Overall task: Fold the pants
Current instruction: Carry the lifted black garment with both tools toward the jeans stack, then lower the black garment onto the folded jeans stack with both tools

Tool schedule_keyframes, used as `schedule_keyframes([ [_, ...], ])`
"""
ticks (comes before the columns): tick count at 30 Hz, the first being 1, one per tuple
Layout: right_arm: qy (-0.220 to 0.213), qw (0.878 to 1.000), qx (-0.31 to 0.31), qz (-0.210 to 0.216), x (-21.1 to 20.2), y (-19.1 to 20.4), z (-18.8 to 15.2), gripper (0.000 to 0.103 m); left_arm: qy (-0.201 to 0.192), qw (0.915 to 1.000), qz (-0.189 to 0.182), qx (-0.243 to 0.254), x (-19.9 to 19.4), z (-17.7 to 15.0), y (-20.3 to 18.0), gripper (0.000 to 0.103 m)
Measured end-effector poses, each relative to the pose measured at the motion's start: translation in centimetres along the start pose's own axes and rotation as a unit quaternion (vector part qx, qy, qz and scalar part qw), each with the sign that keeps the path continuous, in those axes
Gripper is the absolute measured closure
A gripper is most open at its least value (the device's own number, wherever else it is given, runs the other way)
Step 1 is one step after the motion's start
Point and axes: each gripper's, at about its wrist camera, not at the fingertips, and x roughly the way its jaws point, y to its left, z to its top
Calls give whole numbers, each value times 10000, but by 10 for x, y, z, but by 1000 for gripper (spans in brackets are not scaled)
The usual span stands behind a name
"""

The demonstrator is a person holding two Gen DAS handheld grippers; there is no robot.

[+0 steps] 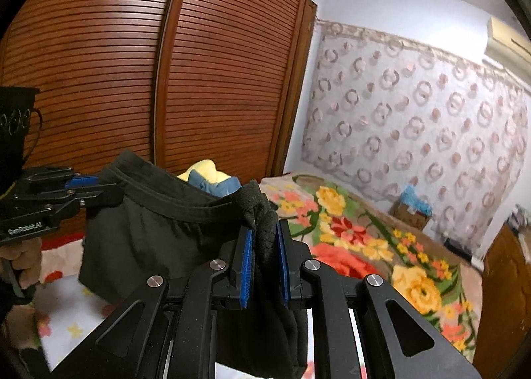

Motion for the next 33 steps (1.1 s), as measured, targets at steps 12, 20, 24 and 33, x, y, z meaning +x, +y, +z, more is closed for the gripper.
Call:
schedule_keyframes([
  [12,-61,9992,-316,223,40,5,13,89,-199,9987,150,-435,-14,-8,18,87],
  [20,-56,9981,-494,361,64,3,19,89,-328,9971,372,-582,-18,-19,29,87],
  [24,-35,9969,-615,500,76,6,22,89,-412,9950,522,-748,-21,-29,34,87],
  [33,89,9930,-868,798,92,10,21,89,-410,9892,891,-1089,-21,-46,44,87],
])
